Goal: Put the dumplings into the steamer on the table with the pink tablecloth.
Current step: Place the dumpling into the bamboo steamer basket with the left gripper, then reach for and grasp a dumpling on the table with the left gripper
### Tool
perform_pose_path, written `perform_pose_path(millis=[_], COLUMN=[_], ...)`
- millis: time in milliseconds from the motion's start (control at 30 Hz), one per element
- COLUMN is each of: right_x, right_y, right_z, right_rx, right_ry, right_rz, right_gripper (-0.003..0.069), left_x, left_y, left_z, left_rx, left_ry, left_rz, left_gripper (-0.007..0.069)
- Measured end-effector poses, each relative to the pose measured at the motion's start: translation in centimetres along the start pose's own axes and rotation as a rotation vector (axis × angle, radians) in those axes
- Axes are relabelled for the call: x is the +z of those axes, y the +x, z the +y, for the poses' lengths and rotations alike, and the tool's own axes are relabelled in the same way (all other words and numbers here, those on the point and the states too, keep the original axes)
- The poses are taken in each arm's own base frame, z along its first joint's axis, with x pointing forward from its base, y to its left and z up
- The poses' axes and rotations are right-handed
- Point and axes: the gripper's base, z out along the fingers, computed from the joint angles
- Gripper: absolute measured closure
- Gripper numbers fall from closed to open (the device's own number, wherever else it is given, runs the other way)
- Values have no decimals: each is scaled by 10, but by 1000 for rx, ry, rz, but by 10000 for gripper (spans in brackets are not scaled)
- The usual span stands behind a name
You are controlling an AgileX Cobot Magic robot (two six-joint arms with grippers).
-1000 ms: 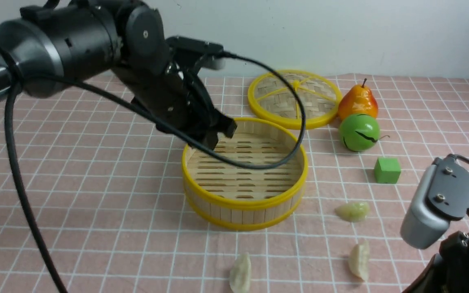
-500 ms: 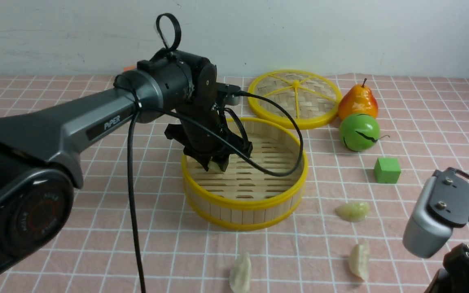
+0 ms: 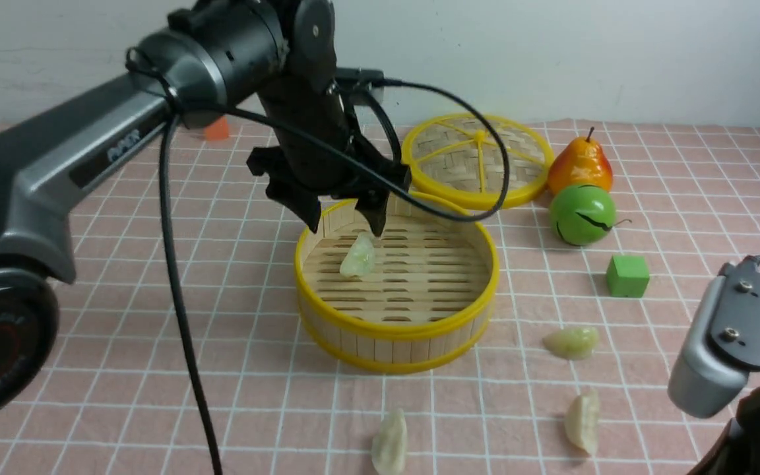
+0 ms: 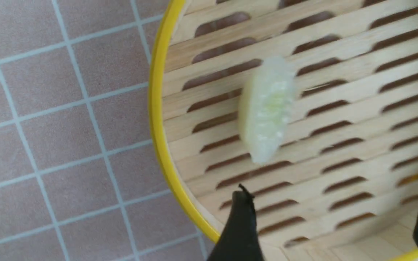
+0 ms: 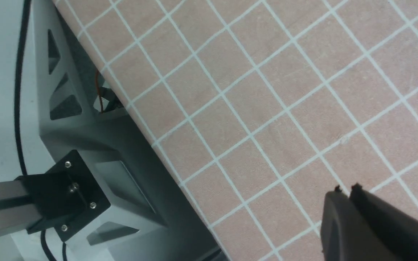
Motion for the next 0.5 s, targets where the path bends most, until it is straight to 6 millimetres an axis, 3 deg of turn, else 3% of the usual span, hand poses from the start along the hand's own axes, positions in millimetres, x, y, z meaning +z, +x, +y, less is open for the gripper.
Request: perform_pose_path(millis=[100, 200, 267, 300, 367, 500], right_x=[-15, -28, -40, -41, -53, -69], right_y=[4, 11, 19, 20, 28, 42], right_z=[3, 7, 12, 12, 19, 30], right_rx=[10, 11, 11, 11, 7, -17], right_ry=[60, 116, 160, 163, 190, 208], right_rz=[-41, -81, -126, -130, -180, -252], right_gripper=[624, 624, 621, 621, 618, 617], left_x=[-30, -31, -21, -24, -7, 22], left_y=[18, 42, 71, 71, 103, 133], left_z=[-19, -36, -51, -53, -60, -66], left_rx=[31, 70, 109, 112, 134, 92], left_ry=[13, 15, 22, 27, 20, 18], left_rz=[-8, 48, 144, 138, 249, 292], left_gripper=[51, 51, 51, 51, 51, 51])
